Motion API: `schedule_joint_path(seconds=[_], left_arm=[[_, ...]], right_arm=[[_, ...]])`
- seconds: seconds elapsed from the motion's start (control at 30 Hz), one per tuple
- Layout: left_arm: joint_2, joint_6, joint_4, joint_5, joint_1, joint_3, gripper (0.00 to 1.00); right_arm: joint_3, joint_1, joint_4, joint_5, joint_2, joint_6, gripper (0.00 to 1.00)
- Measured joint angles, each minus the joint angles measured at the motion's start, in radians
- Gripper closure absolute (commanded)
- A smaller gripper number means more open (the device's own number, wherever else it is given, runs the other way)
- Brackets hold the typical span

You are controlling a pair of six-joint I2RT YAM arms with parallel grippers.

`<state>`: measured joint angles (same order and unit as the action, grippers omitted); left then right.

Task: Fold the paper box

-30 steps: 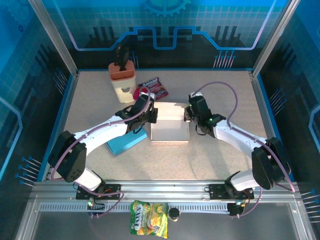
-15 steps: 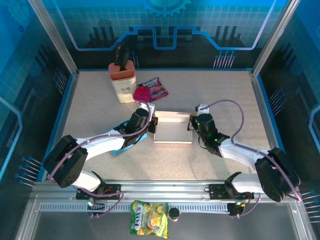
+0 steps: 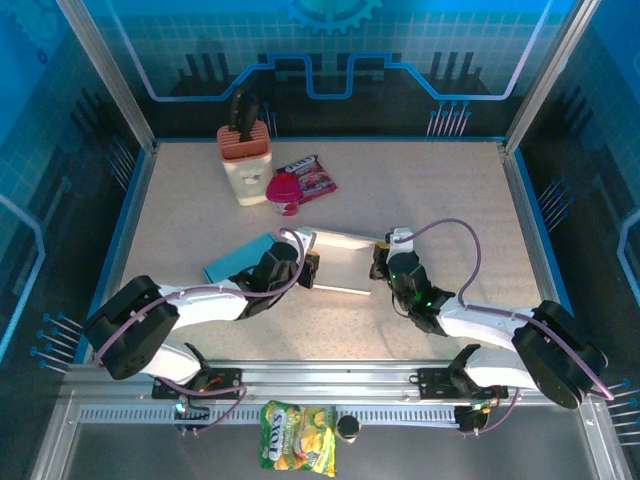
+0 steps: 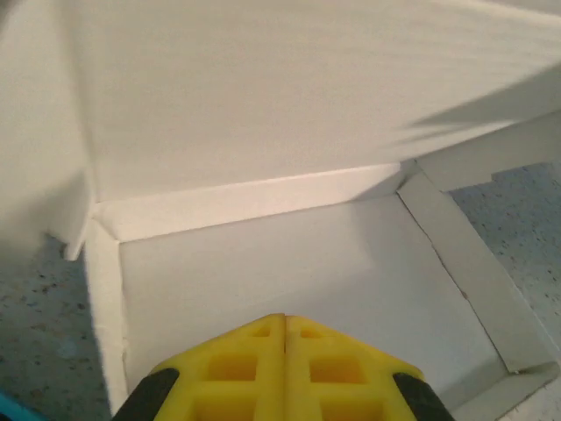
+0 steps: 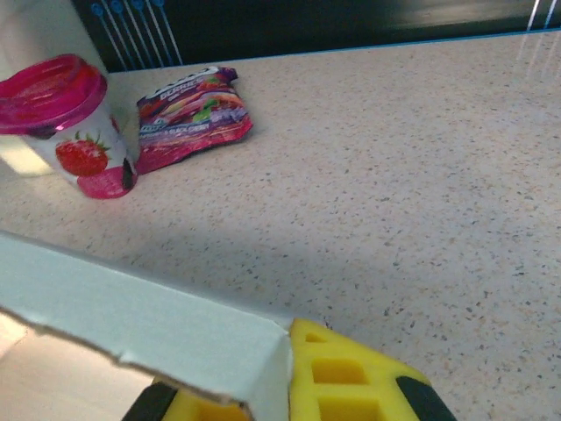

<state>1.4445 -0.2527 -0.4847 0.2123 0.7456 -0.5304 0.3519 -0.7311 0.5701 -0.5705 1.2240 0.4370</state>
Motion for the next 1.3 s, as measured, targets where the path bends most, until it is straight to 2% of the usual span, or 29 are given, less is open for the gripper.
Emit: schedule_joint_path(seconds=[0.27, 0.37, 0.47, 0.7, 0.83, 1.0, 1.17, 1.3], left_arm=[[0.008, -0.004, -0.058, 0.029, 0.038, 0.050, 1.00], [-0.008, -0.013, -0.027, 0.031, 0.042, 0.049, 0.80], [-0.086, -0.045, 0.065, 0.035, 0.058, 0.046, 0.63], [-0.353, -0.123, 0.330, 0.088, 0.090, 0.004, 0.42], [-0.433, -0.142, 0.488, 0.086, 0.055, -0.043, 0.41], [-0.428, -0.109, 0.639, 0.029, -0.041, -0.140, 0.41], [-0.312, -0.016, 0.710, -0.065, -0.182, -0.252, 0.41], [-0.177, 0.082, 0.723, -0.150, -0.220, -0.336, 0.42]], right_arm=[[-0.020, -0.051, -0.056, -0.068, -0.056, -0.013, 1.00], [-0.016, -0.055, -0.071, -0.084, -0.056, -0.027, 1.00], [0.007, -0.055, -0.092, -0.097, -0.045, -0.040, 1.00], [0.046, -0.056, -0.114, -0.123, -0.021, -0.076, 1.00], [0.060, -0.056, -0.121, -0.130, -0.009, -0.085, 1.00], [0.081, -0.055, -0.134, -0.129, 0.016, -0.102, 1.00], [0.096, -0.042, -0.151, -0.109, 0.016, -0.117, 1.00], [0.105, -0.007, -0.164, -0.067, 0.016, -0.121, 1.00]])
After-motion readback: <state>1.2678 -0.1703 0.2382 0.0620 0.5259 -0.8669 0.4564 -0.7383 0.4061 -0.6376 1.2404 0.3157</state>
